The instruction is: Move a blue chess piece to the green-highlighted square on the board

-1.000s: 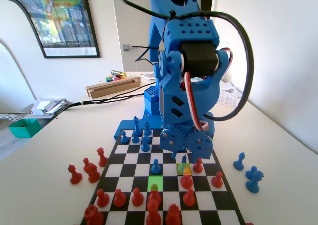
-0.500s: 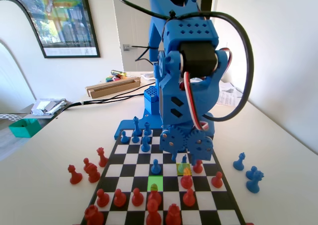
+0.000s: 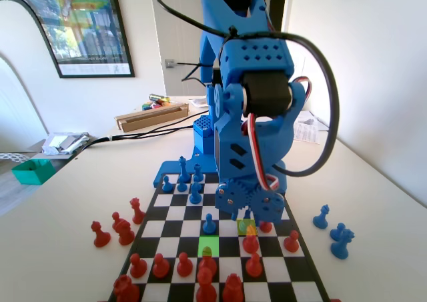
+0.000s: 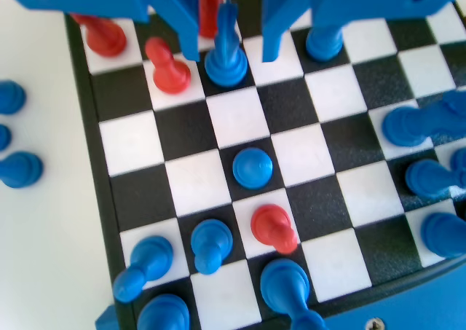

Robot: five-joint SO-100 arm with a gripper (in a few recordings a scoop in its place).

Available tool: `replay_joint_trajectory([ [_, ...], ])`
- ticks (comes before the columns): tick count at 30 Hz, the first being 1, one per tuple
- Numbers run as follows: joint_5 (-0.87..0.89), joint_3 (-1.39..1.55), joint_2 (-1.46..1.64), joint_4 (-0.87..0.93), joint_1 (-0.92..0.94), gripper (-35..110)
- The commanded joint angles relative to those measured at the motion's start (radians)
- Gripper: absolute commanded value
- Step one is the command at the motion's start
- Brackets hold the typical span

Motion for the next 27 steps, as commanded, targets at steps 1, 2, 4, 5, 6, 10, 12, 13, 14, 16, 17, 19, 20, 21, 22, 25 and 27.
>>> replay_joint_trajectory([
  [1, -0.017, -0.054, 0.034, 0.008, -0.015, 8],
  [2, -0.020, -0.057, 0.032, 0.012, -0.015, 7],
  [4, -0.026, -0.060, 0.029, 0.015, -0.017, 3],
  [5, -0.026, -0.061, 0.029, 0.017, -0.018, 1],
  [6, -0.028, -0.063, 0.028, 0.020, -0.018, 1],
  [10, -0.031, -0.066, 0.028, 0.021, -0.018, 1],
  [12, -0.034, -0.067, 0.028, 0.021, -0.018, 1],
  [13, -0.035, -0.067, 0.028, 0.021, -0.020, 1],
  [14, -0.035, -0.067, 0.028, 0.021, -0.020, 1],
  [16, -0.041, -0.069, 0.029, 0.028, -0.020, 1],
  [17, -0.043, -0.071, 0.029, 0.032, -0.020, 1],
  [19, -0.054, -0.072, 0.035, 0.046, -0.020, 1],
  [20, -0.055, -0.074, 0.041, 0.052, -0.018, 1],
  [21, -0.058, -0.074, 0.048, 0.058, -0.018, 1],
  [22, -0.061, -0.074, 0.057, 0.064, -0.018, 1],
  [25, -0.075, -0.071, 0.089, 0.094, -0.017, 1],
  [27, -0.083, -0.069, 0.114, 0.121, -0.017, 1],
])
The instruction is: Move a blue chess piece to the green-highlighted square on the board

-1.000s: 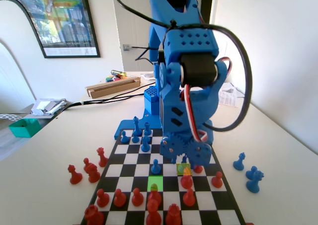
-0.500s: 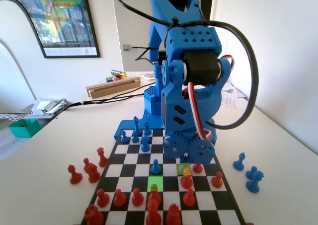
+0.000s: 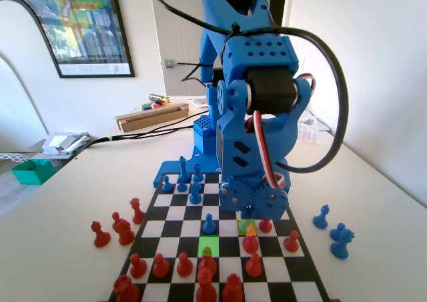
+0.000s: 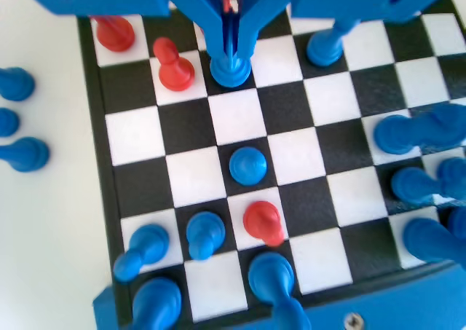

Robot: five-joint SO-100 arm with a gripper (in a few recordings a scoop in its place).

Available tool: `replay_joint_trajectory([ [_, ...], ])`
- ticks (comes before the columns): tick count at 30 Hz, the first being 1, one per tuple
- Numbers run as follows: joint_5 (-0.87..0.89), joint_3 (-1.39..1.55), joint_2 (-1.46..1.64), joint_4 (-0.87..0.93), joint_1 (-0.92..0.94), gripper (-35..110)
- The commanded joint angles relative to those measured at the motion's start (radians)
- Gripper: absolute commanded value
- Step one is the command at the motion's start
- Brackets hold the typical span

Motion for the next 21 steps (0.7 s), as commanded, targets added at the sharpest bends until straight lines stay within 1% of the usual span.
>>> replay_joint_trajectory([
  [1, -0.029, -0.038, 0.123, 0.069, -0.006, 1],
  [7, -0.044, -0.038, 0.189, 0.124, 0.028, 1],
  [11, -0.046, -0.086, 0.198, 0.163, 0.089, 1],
  [16, -0.054, -0.166, 0.164, 0.172, 0.166, 1],
  [21, -0.058, -0.244, 0.114, 0.172, 0.195, 1],
])
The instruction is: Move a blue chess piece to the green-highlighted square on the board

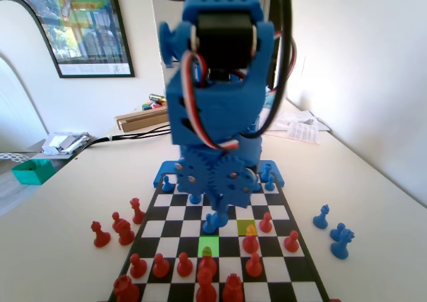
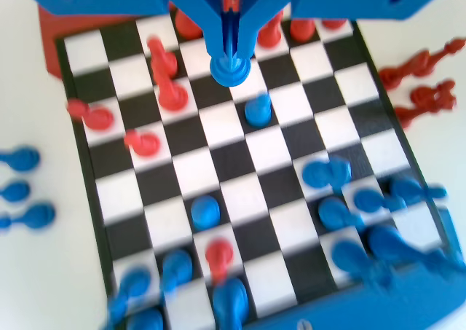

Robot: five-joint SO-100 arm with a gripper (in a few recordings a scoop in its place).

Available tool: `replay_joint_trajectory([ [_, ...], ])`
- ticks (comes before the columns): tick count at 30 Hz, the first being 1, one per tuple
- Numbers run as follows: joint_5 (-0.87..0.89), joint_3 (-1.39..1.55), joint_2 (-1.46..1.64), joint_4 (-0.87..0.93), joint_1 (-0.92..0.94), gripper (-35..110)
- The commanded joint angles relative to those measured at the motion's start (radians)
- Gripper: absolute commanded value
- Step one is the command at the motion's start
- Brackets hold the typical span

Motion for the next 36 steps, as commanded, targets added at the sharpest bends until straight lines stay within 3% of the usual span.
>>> replay_joint_trajectory([
  [1, -0.015, -0.115, 0.009, 0.015, 0.031, 1],
  [11, 0.000, -0.242, -0.126, 0.023, 0.051, 1],
  [36, -0.040, -0.061, -0.166, -0.109, 0.058, 1],
])
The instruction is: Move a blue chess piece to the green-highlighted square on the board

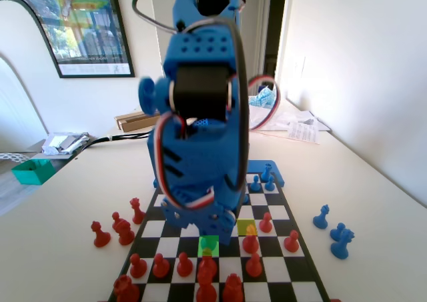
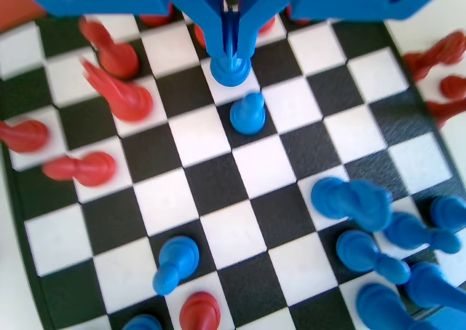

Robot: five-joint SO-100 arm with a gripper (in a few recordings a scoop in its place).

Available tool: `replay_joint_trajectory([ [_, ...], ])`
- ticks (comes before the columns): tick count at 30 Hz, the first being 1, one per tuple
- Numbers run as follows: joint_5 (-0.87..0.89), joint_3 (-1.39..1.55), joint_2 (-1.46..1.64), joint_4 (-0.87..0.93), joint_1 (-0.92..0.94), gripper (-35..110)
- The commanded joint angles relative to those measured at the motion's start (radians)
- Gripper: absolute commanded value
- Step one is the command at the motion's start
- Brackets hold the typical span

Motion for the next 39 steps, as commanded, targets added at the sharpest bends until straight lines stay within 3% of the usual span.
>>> replay_joint_trajectory([
  [1, -0.020, -0.005, 0.035, 0.000, 0.011, 1],
  [12, -0.034, -0.023, 0.031, 0.003, 0.014, 12],
  [23, -0.032, -0.109, 0.071, 0.084, 0.011, 15],
  [31, -0.021, -0.230, 0.183, 0.221, 0.002, 14],
  [39, -0.127, -0.262, 0.433, 0.414, -0.008, 9],
])
